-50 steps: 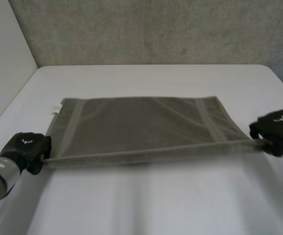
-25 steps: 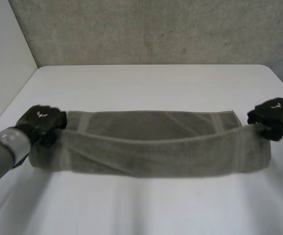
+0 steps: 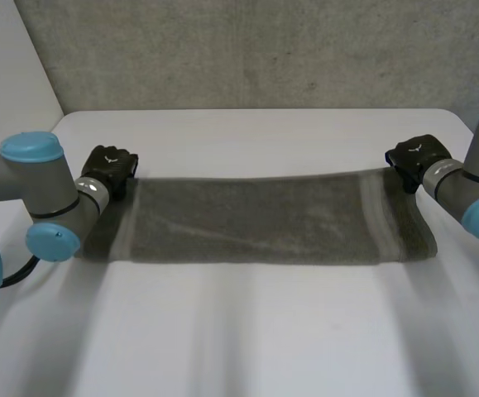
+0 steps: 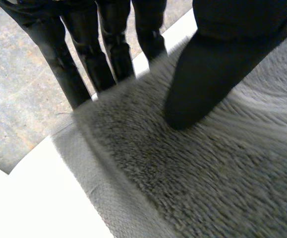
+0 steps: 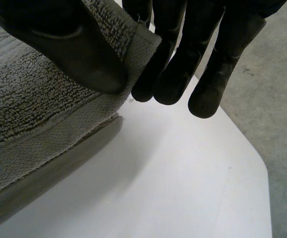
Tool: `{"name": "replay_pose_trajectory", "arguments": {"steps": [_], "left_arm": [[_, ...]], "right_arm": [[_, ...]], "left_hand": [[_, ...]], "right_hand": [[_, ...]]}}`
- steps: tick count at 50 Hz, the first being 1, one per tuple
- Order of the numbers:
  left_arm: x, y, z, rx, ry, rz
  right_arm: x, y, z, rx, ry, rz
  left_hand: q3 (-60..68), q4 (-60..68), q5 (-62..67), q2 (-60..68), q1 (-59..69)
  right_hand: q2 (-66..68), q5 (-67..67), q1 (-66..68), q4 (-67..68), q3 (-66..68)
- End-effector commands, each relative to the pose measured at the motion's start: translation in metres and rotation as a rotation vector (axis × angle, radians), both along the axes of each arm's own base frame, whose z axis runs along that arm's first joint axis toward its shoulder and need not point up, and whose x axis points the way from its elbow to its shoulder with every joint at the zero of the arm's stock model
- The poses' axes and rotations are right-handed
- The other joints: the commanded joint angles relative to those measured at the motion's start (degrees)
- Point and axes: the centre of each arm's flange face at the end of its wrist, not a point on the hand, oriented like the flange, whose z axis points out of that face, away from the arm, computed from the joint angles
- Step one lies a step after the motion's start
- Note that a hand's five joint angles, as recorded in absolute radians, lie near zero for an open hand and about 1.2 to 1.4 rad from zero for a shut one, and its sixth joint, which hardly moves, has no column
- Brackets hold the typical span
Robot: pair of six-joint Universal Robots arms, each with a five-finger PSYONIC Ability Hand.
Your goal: Fold the laundry
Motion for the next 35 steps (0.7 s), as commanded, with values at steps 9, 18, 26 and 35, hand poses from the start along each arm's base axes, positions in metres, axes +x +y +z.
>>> {"name": "replay_pose_trajectory", "arguments": {"steps": [9, 18, 26, 35], "left_arm": [[-0.004, 0.02, 0.011, 0.029, 0.028, -0.01], [0.009, 0.071, 0.072, 0.043, 0.183, 0.017], [0.021, 0.115, 0.111, 0.015, 0.384, 0.048], [0.025, 0.139, 0.12, -0.017, 0.484, 0.045]], "right_arm": [[0.002, 0.008, 0.032, -0.025, -0.127, -0.099], [-0.004, 0.062, 0.081, -0.09, -0.22, -0.047], [-0.008, 0.11, 0.07, -0.01, -0.214, -0.014], [-0.009, 0.137, 0.033, 0.088, -0.149, 0.039]], "left_hand": [[-39.8, -39.6, -39.6, -39.5, -40.2], [-39.8, -39.6, -39.6, -39.5, -40.2], [-39.8, -39.6, -39.6, -39.5, -40.2], [-39.8, -39.6, -39.6, -39.5, -40.2]], "right_hand": [[-51.0, -51.8, -52.2, -52.6, -52.6], [-51.0, -51.8, -52.2, -52.6, -52.6], [-51.0, -51.8, -52.2, -52.6, -52.6], [-51.0, -51.8, -52.2, -52.6, -52.6]]}}
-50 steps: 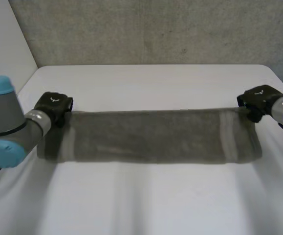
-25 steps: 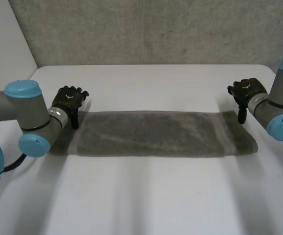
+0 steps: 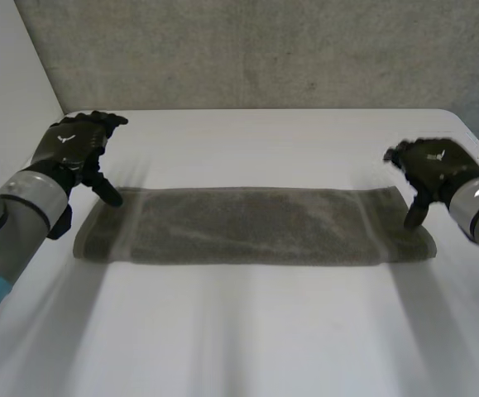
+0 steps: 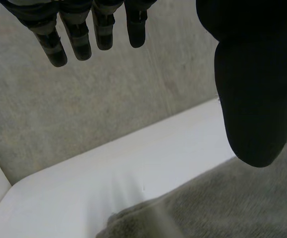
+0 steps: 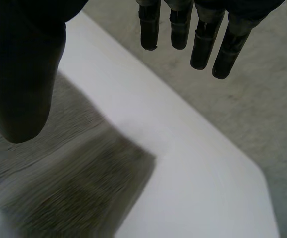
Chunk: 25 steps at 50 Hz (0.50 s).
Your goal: Fold the laundry
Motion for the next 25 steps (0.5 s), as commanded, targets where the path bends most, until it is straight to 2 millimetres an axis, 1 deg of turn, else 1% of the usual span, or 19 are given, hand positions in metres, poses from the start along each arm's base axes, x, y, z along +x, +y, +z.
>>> {"name": "replay_pose_trajectory", "arguments": {"steps": [1, 2, 3, 5, 6, 8, 11, 13, 14, 15, 16, 17, 18, 19, 20, 21, 23, 24, 25], "left_arm": [[0.002, 0.018, 0.003, -0.018, 0.07, 0.003], [0.002, 0.018, 0.003, -0.018, 0.07, 0.003], [0.002, 0.02, 0.001, -0.013, 0.072, 0.005], [0.002, 0.021, 0.0, -0.008, 0.072, 0.005], [0.003, 0.022, -0.002, 0.0, 0.07, 0.006], [0.003, 0.023, -0.003, 0.003, 0.07, 0.006], [0.004, 0.025, -0.006, 0.014, 0.069, 0.008], [0.004, 0.026, -0.008, 0.02, 0.067, 0.01], [0.005, 0.027, -0.01, 0.027, 0.065, 0.011], [0.005, 0.028, -0.012, 0.033, 0.064, 0.012], [0.005, 0.028, -0.012, 0.033, 0.064, 0.012], [0.006, 0.028, -0.013, 0.037, 0.063, 0.013], [0.006, 0.028, -0.013, 0.037, 0.063, 0.013], [0.006, 0.029, -0.014, 0.039, 0.063, 0.013], [0.006, 0.029, -0.014, 0.039, 0.063, 0.013], [0.006, 0.029, -0.014, 0.039, 0.063, 0.012], [0.005, 0.03, -0.015, 0.04, 0.062, 0.01], [0.005, 0.03, -0.015, 0.04, 0.062, 0.01], [0.005, 0.03, -0.015, 0.042, 0.062, 0.009]], "right_arm": [[-0.004, 0.013, -0.032, 0.051, 0.06, 0.047], [-0.009, 0.01, -0.037, 0.047, 0.069, 0.043], [-0.009, 0.01, -0.037, 0.047, 0.069, 0.043], [-0.015, 0.002, -0.055, 0.063, 0.089, 0.028], [-0.015, 0.002, -0.055, 0.063, 0.089, 0.028], [-0.017, -0.005, -0.07, 0.084, 0.109, 0.03], [-0.018, -0.008, -0.075, 0.091, 0.116, 0.03], [-0.023, -0.016, -0.084, 0.108, 0.127, 0.017], [-0.023, -0.016, -0.084, 0.109, 0.127, 0.017], [-0.028, -0.02, -0.087, 0.115, 0.128, 0.002], [-0.031, -0.024, -0.088, 0.116, 0.126, -0.007], [-0.031, -0.024, -0.088, 0.116, 0.126, -0.007], [-0.035, -0.028, -0.088, 0.112, 0.125, -0.017], [-0.038, -0.032, -0.088, 0.108, 0.125, -0.028], [-0.038, -0.032, -0.088, 0.108, 0.125, -0.028], [-0.043, -0.037, -0.088, 0.103, 0.122, -0.042], [-0.049, -0.042, -0.086, 0.095, 0.121, -0.06], [-0.055, -0.047, -0.084, 0.087, 0.123, -0.079], [-0.055, -0.047, -0.084, 0.086, 0.123, -0.079]], "left_hand": [[0.4, 0.5, -2.0, 0.4, 0.1], [0.4, 0.5, -2.0, 0.4, 0.1], [0.3, 0.4, -2.1, 0.4, 0.0], [0.3, 0.4, -2.1, 0.4, 0.0], [0.3, 0.4, -2.1, 0.4, 0.0], [0.3, 0.4, -2.1, 0.4, 0.0], [0.3, 0.4, -2.1, 0.4, 0.0], [0.3, 0.4, -2.1, 0.4, 0.0], [0.3, 0.4, -2.1, 0.4, 0.0], [0.3, 0.4, -2.1, 0.4, 0.0], [0.3, 0.4, -2.1, 0.4, 0.0], [0.3, 0.4, -2.1, 0.4, 0.0], [0.3, 0.4, -2.1, 0.4, 0.0], [0.3, 0.4, -2.1, 0.4, 0.0], [0.3, 0.4, -2.1, 0.4, 0.0], [0.3, 0.4, -2.1, 0.4, 0.0], [0.3, 0.4, -2.1, 0.4, 0.0], [0.3, 0.4, -2.1, 0.4, 0.0], [0.3, 0.4, -2.1, 0.4, 0.0]], "right_hand": [[-4.3, -3.5, -3.5, -5.0, -4.0], [-4.3, -3.5, -3.5, -5.0, -4.0], [-4.3, -3.5, -3.5, -5.0, -4.0], [0.5, 1.2, 1.3, -0.2, 0.8], [0.5, 1.3, 1.3, -0.2, 0.8], [4.5, 5.3, 5.3, 3.8, 4.9], [7.3, 8.0, 8.0, 6.5, 7.6], [12.6, 13.3, 13.4, 11.9, 12.9], [12.6, 13.4, 13.4, 11.9, 12.9], [17.0, 17.7, 17.7, 16.3, 17.3], [24.5, 25.2, 25.3, 23.8, 24.8], [24.6, 25.3, 25.3, 23.9, 24.9], [35.4, 36.1, 36.2, 34.7, 35.7], [49.5, 50.2, 50.3, 48.8, 49.8], [49.6, 50.4, 50.4, 48.9, 50.0], [65.6, 66.3, 66.3, 64.9, 65.9], [65.7, 66.5, 66.5, 65.0, 66.0], [65.7, 66.5, 66.5, 65.0, 66.0], [65.7, 66.5, 66.5, 65.0, 66.0]]}}
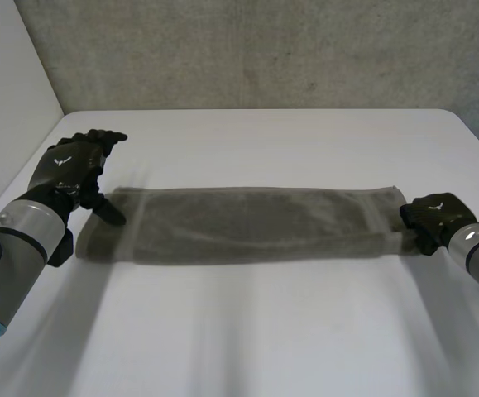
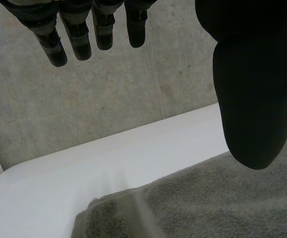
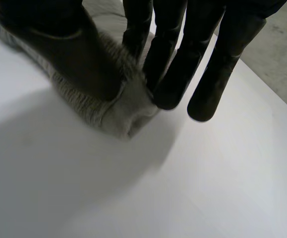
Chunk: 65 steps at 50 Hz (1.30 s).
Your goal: Fold the laundry
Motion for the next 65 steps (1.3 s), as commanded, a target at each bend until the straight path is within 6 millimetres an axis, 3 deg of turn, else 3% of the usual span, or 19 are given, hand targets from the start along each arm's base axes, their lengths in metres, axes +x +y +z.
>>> {"name": "replay_pose_trajectory", "arguments": {"steps": [1, 13, 19, 21, 22, 24, 25, 27, 28, 30, 33, 38, 44, 45, 46, 48, 52, 57, 65], "left_arm": [[-0.001, 0.001, -0.001, 0.004, -0.001, -0.004], [0.001, 0.001, -0.002, 0.003, -0.002, -0.001], [0.0, 0.002, -0.001, 0.0, -0.001, -0.002], [-0.001, 0.003, 0.0, -0.003, -0.001, -0.005], [-0.001, 0.003, 0.0, -0.003, -0.001, -0.005], [-0.001, 0.003, 0.0, -0.004, 0.0, -0.007], [-0.001, 0.004, 0.001, -0.006, 0.0, -0.007], [-0.001, 0.004, 0.001, -0.006, 0.0, -0.007], [0.0, 0.005, 0.0, -0.004, 0.0, -0.005], [0.0, 0.005, 0.0, -0.004, 0.0, -0.005], [0.0, 0.005, 0.001, -0.013, 0.002, -0.005], [0.001, 0.006, 0.002, -0.019, 0.003, -0.005], [0.0, 0.006, 0.001, -0.036, 0.003, -0.007], [0.0, 0.007, 0.001, -0.036, 0.001, -0.009], [0.0, 0.007, 0.001, -0.036, 0.001, -0.009], [0.0, 0.007, -0.001, -0.033, 0.001, -0.01], [-0.001, 0.007, -0.003, -0.028, -0.002, -0.012], [-0.002, 0.008, -0.005, -0.02, -0.006, -0.015], [-0.002, 0.007, -0.006, -0.023, -0.006, -0.017]], "right_arm": [[-0.024, -0.021, 0.005, -0.032, 0.004, -0.071], [-0.096, -0.054, 0.03, -0.119, 0.375, -0.224], [-0.089, -0.064, 0.064, -0.229, 0.424, -0.246], [-0.032, -0.056, 0.1, -0.364, 0.364, -0.14], [-0.032, -0.055, 0.101, -0.365, 0.363, -0.14], [0.037, -0.034, 0.118, -0.448, 0.287, 0.008], [0.037, -0.034, 0.118, -0.449, 0.286, 0.009], [0.105, 0.001, 0.126, -0.513, 0.22, 0.174], [0.105, 0.001, 0.126, -0.513, 0.22, 0.175], [0.17, 0.044, 0.113, -0.549, 0.17, 0.351], [0.197, 0.067, 0.101, -0.553, 0.147, 0.433], [0.25, 0.136, 0.038, -0.461, 0.161, 0.652], [0.254, 0.148, 0.015, -0.402, 0.178, 0.685], [0.253, 0.149, 0.017, -0.399, 0.17, 0.684], [0.25, 0.147, 0.023, -0.403, 0.161, 0.669], [0.247, 0.148, 0.032, -0.407, 0.141, 0.649], [0.233, 0.141, 0.054, -0.378, 0.045, 0.584], [0.18, 0.102, 0.069, -0.279, -0.094, 0.375], [0.099, 0.083, 0.021, -0.003, -0.069, 0.185]], "left_hand": [[0.3, 0.5, -2.1, 0.4, 0.0], [0.3, 0.5, -2.1, 0.4, 0.0], [0.3, 0.5, -2.1, 0.4, 0.0], [0.3, 0.5, -2.1, 0.4, 0.0], [0.3, 0.5, -2.1, 0.4, 0.0], [0.3, 0.5, -2.1, 0.4, 0.0], [0.3, 0.5, -2.1, 0.4, 0.0], [0.3, 0.5, -2.1, 0.4, 0.0], [0.3, 0.5, -2.1, 0.4, 0.0], [0.3, 0.5, -2.1, 0.4, 0.0], [0.3, 0.5, -2.1, 0.4, 0.0], [0.3, 0.5, -2.1, 0.4, 0.0], [0.3, 0.5, -2.1, 0.4, 0.0], [0.3, 0.5, -2.1, 0.4, 0.0], [0.3, 0.5, -2.1, 0.4, 0.0], [0.3, 0.5, -2.1, 0.4, 0.0], [0.3, 0.5, -2.1, 0.4, 0.0], [0.3, 0.5, -2.1, 0.4, 0.0], [0.3, 0.5, -2.1, 0.4, 0.0]], "right_hand": [[5.1, 5.7, 5.5, 5.3, 5.5], [5.1, 5.7, 5.5, 5.3, 5.5], [5.1, 5.7, 5.5, 5.3, 5.5], [5.1, 5.7, 5.5, 5.3, 5.5], [5.1, 5.7, 5.5, 5.3, 5.5], [5.1, 5.7, 5.5, 5.3, 5.5], [5.1, 5.7, 5.5, 5.3, 5.5], [5.1, 5.7, 5.5, 5.3, 5.5], [5.1, 5.7, 5.5, 5.3, 5.5], [5.1, 5.7, 5.5, 5.3, 5.5], [5.1, 5.7, 5.5, 5.3, 5.5], [5.1, 5.7, 5.5, 5.3, 5.5], [5.1, 5.7, 5.5, 5.3, 5.5], [-8.0, -7.4, -7.6, -7.8, -7.6], [-47.1, -46.5, -46.7, -46.9, -46.7], [-64.9, -64.3, -64.5, -64.7, -64.5], [-64.9, -64.3, -64.5, -64.7, -64.5], [-64.9, -64.3, -64.5, -64.7, -64.5], [-64.9, -64.3, -64.5, -64.7, -64.5]]}}
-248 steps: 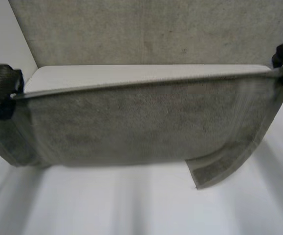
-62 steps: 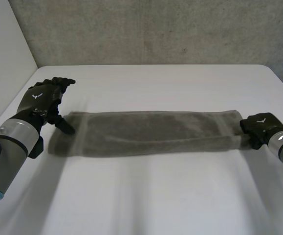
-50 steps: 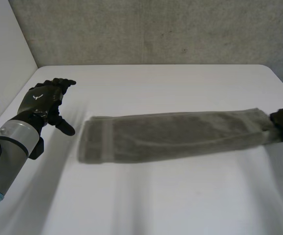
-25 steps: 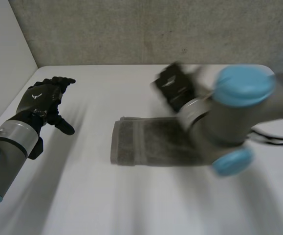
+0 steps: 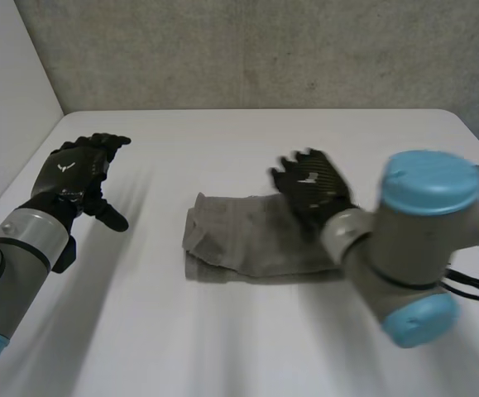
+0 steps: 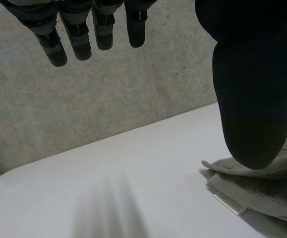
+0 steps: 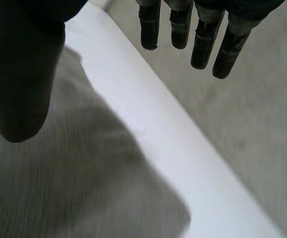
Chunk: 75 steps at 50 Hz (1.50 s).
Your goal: Fold the laundry
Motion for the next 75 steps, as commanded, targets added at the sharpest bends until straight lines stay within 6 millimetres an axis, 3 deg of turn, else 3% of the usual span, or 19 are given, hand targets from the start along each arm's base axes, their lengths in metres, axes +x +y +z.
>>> {"name": "replay_pose_trajectory", "arguments": {"steps": [1, 6, 11, 17, 19, 23, 27, 32, 34, 35, 36, 37, 43, 50, 55, 64, 68, 71, 75], "left_arm": [[-0.001, 0.0, 0.0, -0.004, 0.0, -0.002], [-0.001, 0.0, -0.002, 0.0, -0.001, -0.003], [-0.002, 0.001, -0.005, 0.008, -0.003, -0.006], [-0.008, 0.002, 0.007, -0.028, 0.017, -0.022], [-0.012, 0.003, 0.014, -0.053, 0.026, -0.035], [-0.02, 0.001, 0.047, -0.155, 0.065, -0.055], [-0.023, -0.003, 0.068, -0.196, 0.126, -0.061], [-0.026, -0.011, 0.093, -0.229, 0.231, -0.059], [-0.027, -0.014, 0.097, -0.22, 0.269, -0.045], [-0.027, -0.014, 0.097, -0.22, 0.269, -0.045], [-0.028, -0.013, 0.098, -0.214, 0.278, -0.042], [-0.03, -0.014, 0.096, -0.2, 0.279, -0.041], [-0.035, -0.019, 0.08, -0.143, 0.263, -0.034], [-0.058, -0.02, 0.032, 0.017, 0.208, -0.061], [-0.082, -0.009, -0.01, 0.142, 0.154, -0.119], [-0.112, 0.014, -0.09, 0.312, 0.016, -0.181], [-0.109, 0.014, -0.091, 0.303, -0.042, -0.16], [-0.108, 0.015, -0.067, 0.254, -0.064, -0.154], [-0.104, 0.017, -0.019, 0.164, -0.018, -0.147]], "right_arm": [[-0.057, -0.01, -0.038, 0.201, 0.055, -0.111], [-0.076, -0.01, -0.056, 0.274, 0.067, -0.111], [-0.078, -0.026, -0.046, 0.194, 0.025, -0.11], [-0.065, -0.044, -0.007, -0.005, 0.0, -0.087], [-0.02, -0.027, 0.021, -0.115, 0.007, 0.048], [0.035, 0.006, 0.024, -0.153, 0.033, 0.211], [0.089, 0.059, 0.0, -0.136, 0.186, 0.44], [0.105, 0.086, -0.041, -0.059, 0.35, 0.556], [0.105, 0.086, -0.047, -0.039, 0.369, 0.554], [0.106, 0.085, -0.044, -0.036, 0.358, 0.54], [0.106, 0.085, -0.044, -0.036, 0.358, 0.54], [0.104, 0.078, -0.034, -0.036, 0.317, 0.493], [0.075, 0.048, 0.028, 0.067, -0.051, 0.264], [0.031, 0.016, 0.056, 0.162, -0.343, 0.089], [0.017, -0.001, 0.042, 0.232, -0.378, 0.03], [0.026, -0.012, -0.04, 0.437, -0.258, 0.015], [0.026, -0.013, -0.049, 0.462, -0.23, 0.006], [0.026, -0.012, -0.034, 0.438, -0.233, 0.016], [0.017, -0.011, 0.039, 0.279, -0.323, 0.032]], "left_hand": [[0.3, 0.5, -2.1, 0.4, 0.0], [0.3, 0.5, -2.1, 0.4, 0.0], [0.3, 0.5, -2.1, 0.4, 0.0], [0.4, 0.5, -2.0, 0.4, 0.1], [0.6, 0.7, -1.9, 0.6, 0.2], [0.6, 0.7, -1.9, 0.6, 0.2], [0.9, 1.1, -1.5, 0.9, 0.6], [1.1, 1.2, -1.3, 1.1, 0.7], [1.1, 1.2, -1.3, 1.1, 0.7], [1.1, 1.2, -1.3, 1.1, 0.7], [1.1, 1.2, -1.3, 1.1, 0.7], [1.1, 1.2, -1.3, 1.1, 0.7], [1.1, 1.2, -1.3, 1.1, 0.7], [1.1, 1.2, -1.3, 1.1, 0.7], [1.1, 1.2, -1.3, 1.1, 0.7], [1.4, 1.6, -1.0, 1.4, 1.1], [1.4, 1.6, -1.0, 1.4, 1.1], [1.1, 1.2, -1.3, 1.1, 0.7], [1.1, 1.2, -1.3, 1.1, 0.7]], "right_hand": [[-4.1, -3.5, -3.5, -4.8, -3.7], [0.0, 0.6, 0.7, -0.7, 0.4], [65.8, 66.4, 66.4, 65.1, 66.2], [65.9, 66.5, 66.5, 65.2, 66.3], [65.9, 66.5, 66.5, 65.2, 66.3], [65.9, 66.5, 66.5, 65.2, 66.3], [65.9, 66.5, 66.5, 65.2, 66.3], [65.9, 66.5, 66.5, 65.2, 66.3], [56.5, 57.1, 57.1, 55.8, 56.8], [22.7, 23.4, 23.4, 22.0, 23.1], [22.4, 23.0, 23.0, 21.7, 22.8], [-4.1, -3.5, -3.5, -4.8, -3.7], [-4.1, -3.5, -3.5, -4.8, -3.7], [-4.1, -3.5, -3.5, -4.8, -3.7], [-4.1, -3.5, -3.5, -4.8, -3.7], [-4.1, -3.5, -3.5, -4.8, -3.7], [-4.1, -3.5, -3.5, -4.8, -3.7], [-4.1, -3.5, -3.5, -4.8, -3.7], [-4.1, -3.5, -3.5, -4.8, -3.7]]}}
